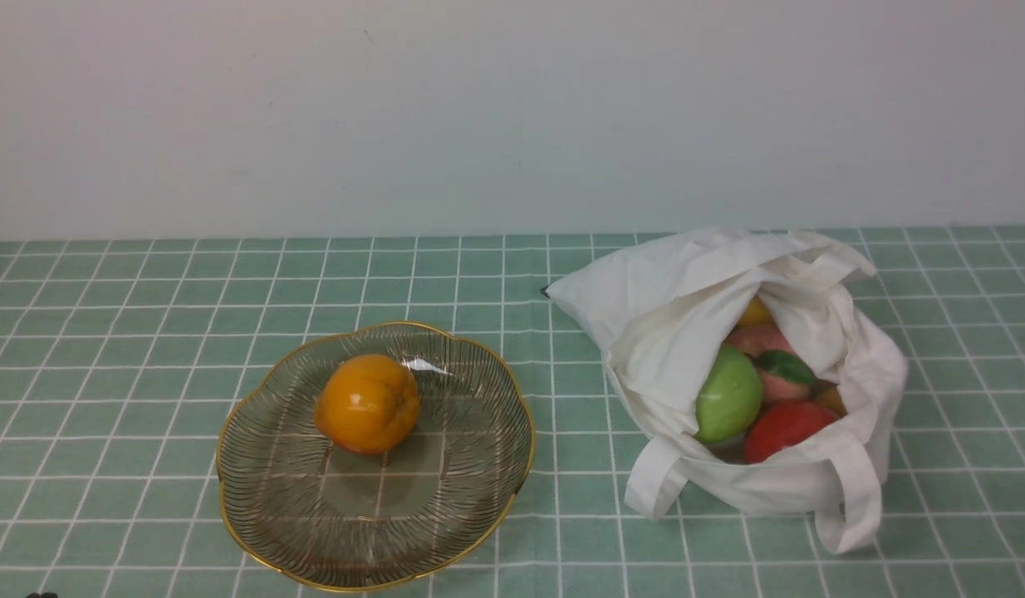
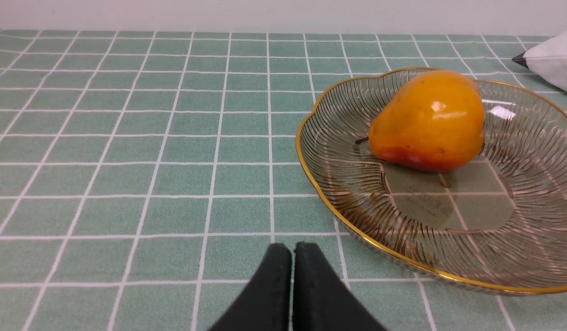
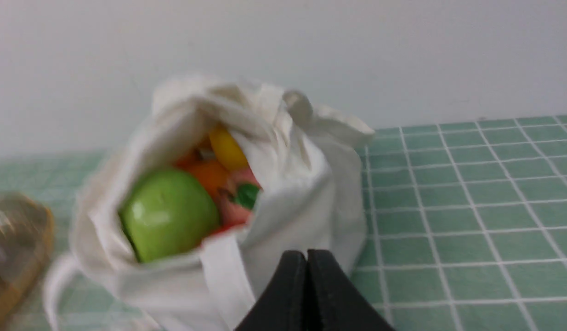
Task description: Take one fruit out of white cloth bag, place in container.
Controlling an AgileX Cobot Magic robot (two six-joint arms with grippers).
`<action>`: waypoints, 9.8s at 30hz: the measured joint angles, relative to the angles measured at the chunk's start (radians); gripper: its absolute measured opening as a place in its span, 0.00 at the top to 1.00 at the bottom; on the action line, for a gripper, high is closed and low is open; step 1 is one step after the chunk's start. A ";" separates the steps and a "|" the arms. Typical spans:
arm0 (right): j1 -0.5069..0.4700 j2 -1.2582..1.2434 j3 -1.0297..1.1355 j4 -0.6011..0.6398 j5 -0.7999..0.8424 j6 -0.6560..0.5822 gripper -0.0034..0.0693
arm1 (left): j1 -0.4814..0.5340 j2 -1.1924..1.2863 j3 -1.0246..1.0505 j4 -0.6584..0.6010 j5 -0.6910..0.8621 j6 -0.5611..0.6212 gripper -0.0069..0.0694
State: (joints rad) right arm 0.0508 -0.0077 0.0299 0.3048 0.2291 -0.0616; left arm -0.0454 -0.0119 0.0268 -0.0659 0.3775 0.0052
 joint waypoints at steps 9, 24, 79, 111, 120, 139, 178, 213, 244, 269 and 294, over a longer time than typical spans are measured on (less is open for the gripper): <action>0.000 0.000 0.000 0.309 -0.174 0.104 0.97 | 0.000 0.000 0.000 0.000 0.000 0.000 0.92; 0.031 0.008 -0.166 0.490 -0.122 0.172 0.97 | 0.000 0.000 0.000 0.000 0.000 -0.005 0.92; 0.226 1.735 -1.106 -0.284 0.553 -0.092 0.13 | 0.000 0.000 0.000 0.000 0.000 0.000 0.92; 0.278 1.320 -1.151 -0.127 0.518 -0.090 0.19 | 0.000 0.000 0.000 0.000 0.000 0.000 0.92; 0.572 1.405 -1.151 0.160 0.356 -0.302 0.20 | 0.000 0.000 0.000 0.000 0.000 0.000 0.92; 0.766 1.907 -1.332 0.200 0.216 -0.339 0.20 | 0.000 0.000 0.000 0.000 0.000 0.000 0.92; 0.745 0.755 -1.166 -0.588 0.628 0.400 0.97 | 0.000 0.000 0.000 0.000 0.000 0.000 0.92; 0.745 0.063 -0.451 -0.402 0.064 0.272 0.97 | 0.002 -0.002 0.000 -0.004 0.000 0.000 0.92; 0.008 0.000 -0.003 -0.375 0.129 0.079 0.97 | 0.002 -0.002 0.000 -0.004 0.000 0.000 0.92; -0.043 0.000 -0.006 -0.371 0.148 0.106 0.97 | 0.002 -0.002 0.000 -0.004 0.000 0.000 0.92; -0.043 0.000 -0.007 -0.371 0.152 0.106 0.97 | 0.002 -0.002 0.000 -0.004 0.000 0.000 0.92</action>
State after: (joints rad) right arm 0.0079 -0.0077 0.0228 -0.0663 0.3806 0.0442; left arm -0.0433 -0.0143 0.0268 -0.0701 0.3775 0.0053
